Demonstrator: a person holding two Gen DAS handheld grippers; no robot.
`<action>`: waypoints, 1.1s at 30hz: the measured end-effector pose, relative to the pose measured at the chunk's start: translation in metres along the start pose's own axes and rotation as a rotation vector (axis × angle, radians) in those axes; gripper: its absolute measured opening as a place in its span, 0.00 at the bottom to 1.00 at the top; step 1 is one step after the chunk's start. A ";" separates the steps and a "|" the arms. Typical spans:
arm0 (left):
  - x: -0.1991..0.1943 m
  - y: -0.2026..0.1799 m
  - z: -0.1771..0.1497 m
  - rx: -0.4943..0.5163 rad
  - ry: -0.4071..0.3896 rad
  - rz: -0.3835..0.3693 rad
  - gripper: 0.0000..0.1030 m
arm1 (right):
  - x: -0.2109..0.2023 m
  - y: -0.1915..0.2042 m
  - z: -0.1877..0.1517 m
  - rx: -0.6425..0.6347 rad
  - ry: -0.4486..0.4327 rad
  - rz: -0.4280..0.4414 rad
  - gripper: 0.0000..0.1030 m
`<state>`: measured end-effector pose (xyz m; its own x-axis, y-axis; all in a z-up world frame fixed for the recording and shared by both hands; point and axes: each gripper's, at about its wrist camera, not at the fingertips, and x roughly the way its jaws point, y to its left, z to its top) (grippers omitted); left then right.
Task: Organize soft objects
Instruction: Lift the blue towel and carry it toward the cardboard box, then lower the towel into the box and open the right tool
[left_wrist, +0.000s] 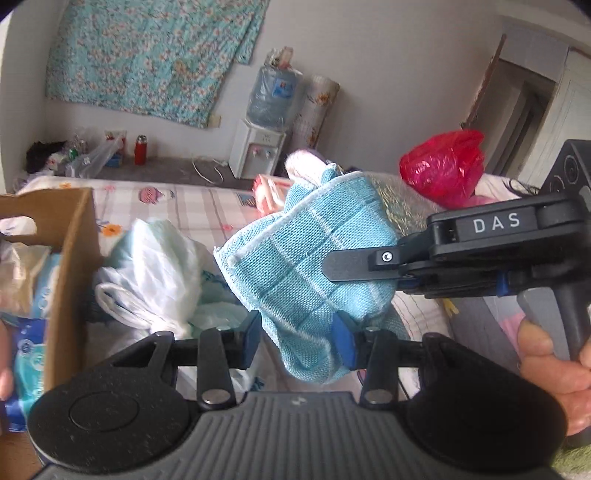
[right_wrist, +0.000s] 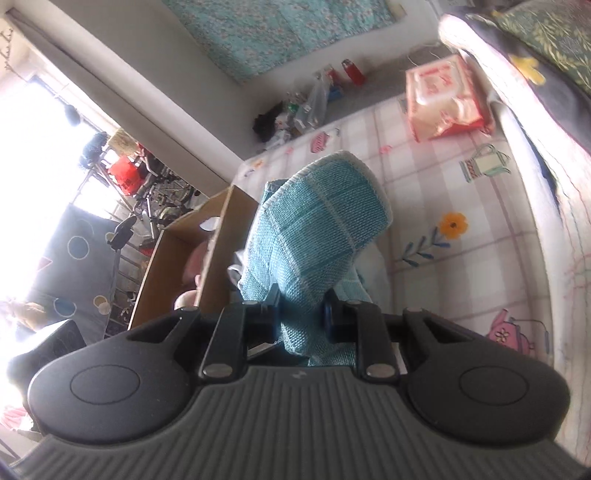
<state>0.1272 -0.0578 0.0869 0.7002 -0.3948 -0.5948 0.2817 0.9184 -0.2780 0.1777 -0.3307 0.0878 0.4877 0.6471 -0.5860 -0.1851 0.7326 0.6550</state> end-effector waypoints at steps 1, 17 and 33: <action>-0.012 0.009 0.002 -0.010 -0.025 0.021 0.42 | 0.002 0.014 0.003 -0.021 -0.004 0.020 0.19; -0.114 0.223 0.001 -0.262 -0.073 0.577 0.46 | 0.242 0.235 0.006 -0.095 0.311 0.311 0.19; -0.139 0.249 -0.027 -0.275 -0.069 0.678 0.50 | 0.361 0.300 -0.055 -0.157 0.435 0.107 0.63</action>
<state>0.0823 0.2248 0.0801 0.7042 0.2687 -0.6572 -0.3964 0.9167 -0.0500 0.2508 0.1345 0.0469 0.0626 0.7243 -0.6867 -0.3577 0.6586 0.6621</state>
